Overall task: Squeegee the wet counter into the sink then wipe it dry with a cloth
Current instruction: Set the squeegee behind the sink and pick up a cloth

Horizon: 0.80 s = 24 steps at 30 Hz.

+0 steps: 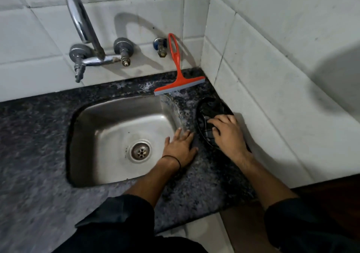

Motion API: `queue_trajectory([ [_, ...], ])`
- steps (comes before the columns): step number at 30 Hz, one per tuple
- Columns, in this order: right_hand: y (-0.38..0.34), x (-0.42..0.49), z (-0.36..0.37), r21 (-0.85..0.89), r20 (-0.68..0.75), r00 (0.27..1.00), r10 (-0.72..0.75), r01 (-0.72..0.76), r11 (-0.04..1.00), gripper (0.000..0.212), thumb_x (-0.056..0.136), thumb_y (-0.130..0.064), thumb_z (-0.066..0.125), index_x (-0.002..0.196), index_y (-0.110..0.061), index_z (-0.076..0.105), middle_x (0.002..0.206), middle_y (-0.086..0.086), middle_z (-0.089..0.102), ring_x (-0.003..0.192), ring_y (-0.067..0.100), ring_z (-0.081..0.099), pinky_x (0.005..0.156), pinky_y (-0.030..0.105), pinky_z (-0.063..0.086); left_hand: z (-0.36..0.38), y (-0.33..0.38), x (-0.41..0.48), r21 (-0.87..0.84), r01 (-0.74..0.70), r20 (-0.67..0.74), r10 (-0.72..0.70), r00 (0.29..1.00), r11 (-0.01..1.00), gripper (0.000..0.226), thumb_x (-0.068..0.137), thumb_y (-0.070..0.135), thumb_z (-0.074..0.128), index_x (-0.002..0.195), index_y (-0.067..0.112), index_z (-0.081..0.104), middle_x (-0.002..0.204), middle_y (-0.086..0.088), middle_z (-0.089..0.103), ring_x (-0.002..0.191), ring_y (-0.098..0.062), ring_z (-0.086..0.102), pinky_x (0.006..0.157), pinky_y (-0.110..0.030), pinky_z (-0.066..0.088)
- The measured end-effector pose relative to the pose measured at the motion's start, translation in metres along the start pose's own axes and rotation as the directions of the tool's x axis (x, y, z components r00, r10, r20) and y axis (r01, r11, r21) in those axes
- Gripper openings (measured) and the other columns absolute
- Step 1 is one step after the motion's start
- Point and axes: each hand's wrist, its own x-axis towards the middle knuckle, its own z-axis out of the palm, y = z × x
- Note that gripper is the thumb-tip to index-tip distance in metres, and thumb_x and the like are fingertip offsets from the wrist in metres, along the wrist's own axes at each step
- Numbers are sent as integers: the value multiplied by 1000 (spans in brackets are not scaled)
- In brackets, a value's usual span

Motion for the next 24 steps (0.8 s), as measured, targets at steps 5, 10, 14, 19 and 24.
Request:
queue_trajectory([
  [5,13,14,15,-95,231,973,26,-4,996,54,102,-43,42,153,-30,33,162,-4,25,147,28,17,113,48,27,9,0,-7,41,24,68,-26,997,999,71,99,50,37,157,31,1,164,13,-7,152,-20,-3,117,-57,9],
  [10,16,34,36,-35,402,906,128,-124,992,68,101,-56,33,158,-36,3,166,-10,-3,152,28,-3,119,54,8,5,1,-3,84,27,83,-34,996,996,72,98,52,38,157,32,2,164,12,-7,152,-21,-3,117,-59,7],
  [14,11,31,44,-55,258,954,151,-141,988,59,102,-44,38,156,-37,17,163,-4,14,145,35,13,112,57,20,7,-1,-1,83,24,78,-30,996,996,71,98,53,38,157,34,3,164,13,-6,152,-22,-1,116,-59,8],
  [19,11,37,43,-16,114,982,150,-150,989,51,98,-22,49,146,-35,41,153,-1,31,122,34,32,96,48,37,-6,-8,5,-15,10,161,-8,987,1000,71,96,44,48,156,37,10,164,14,-1,152,-24,6,116,-56,19],
  [24,11,65,32,264,117,961,249,-272,925,42,96,-5,51,133,-21,61,137,8,50,115,35,46,98,38,42,-30,-19,6,-176,-69,65,82,995,982,50,98,32,50,147,31,40,158,4,32,144,-24,30,112,-39,34],
])
